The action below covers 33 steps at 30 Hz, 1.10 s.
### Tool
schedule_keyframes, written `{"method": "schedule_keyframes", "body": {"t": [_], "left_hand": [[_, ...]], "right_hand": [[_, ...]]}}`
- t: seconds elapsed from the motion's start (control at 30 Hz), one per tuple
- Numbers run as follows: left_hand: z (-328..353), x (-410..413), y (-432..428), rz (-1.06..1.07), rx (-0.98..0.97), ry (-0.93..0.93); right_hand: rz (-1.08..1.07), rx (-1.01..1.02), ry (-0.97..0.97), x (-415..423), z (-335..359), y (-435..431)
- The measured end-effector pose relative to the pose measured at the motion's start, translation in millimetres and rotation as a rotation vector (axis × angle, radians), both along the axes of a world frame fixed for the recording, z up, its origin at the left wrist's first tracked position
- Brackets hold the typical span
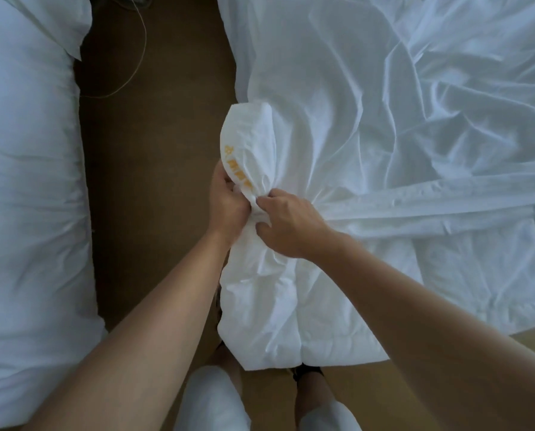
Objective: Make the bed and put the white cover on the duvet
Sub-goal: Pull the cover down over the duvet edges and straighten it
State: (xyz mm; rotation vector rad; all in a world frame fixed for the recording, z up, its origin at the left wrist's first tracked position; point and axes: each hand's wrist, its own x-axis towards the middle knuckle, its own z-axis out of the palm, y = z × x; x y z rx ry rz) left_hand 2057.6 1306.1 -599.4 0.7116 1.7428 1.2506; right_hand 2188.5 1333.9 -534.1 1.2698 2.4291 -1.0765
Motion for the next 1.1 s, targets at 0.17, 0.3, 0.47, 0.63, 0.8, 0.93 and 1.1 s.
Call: {"method": "schedule_keyframes", "body": {"t": [0.17,0.3,0.47,0.63,0.8,0.93,1.1], "left_hand": [[5,5,0,-0.064,0.056,0.213],[12,17,6,0.148,-0.085,-0.003],[-2,12,1,0.234,-0.341,-0.214],[2,4,-2,0.101,-0.316,-0.121],[-7,-7,-4,0.04,-0.355,-0.124],[-20,-17,-19,-0.159,-0.294,0.077],[-9,-8,-50,-0.236,-0.308,0.46]], "right_hand": [[-0.153,0.145,0.002,5,-6,-50],[-0.46,0.539,0.148,17,-20,-86],[-1.012,0.098,0.092,21,-22,-60],[-0.951,-0.158,0.122,-7,-25,-14],[-0.937,-0.072,0.187,-29,-31,0],[-1.069,-0.081,0.29,-31,-25,18],[-1.092,-0.088,0.338,-34,-30,21]]}}
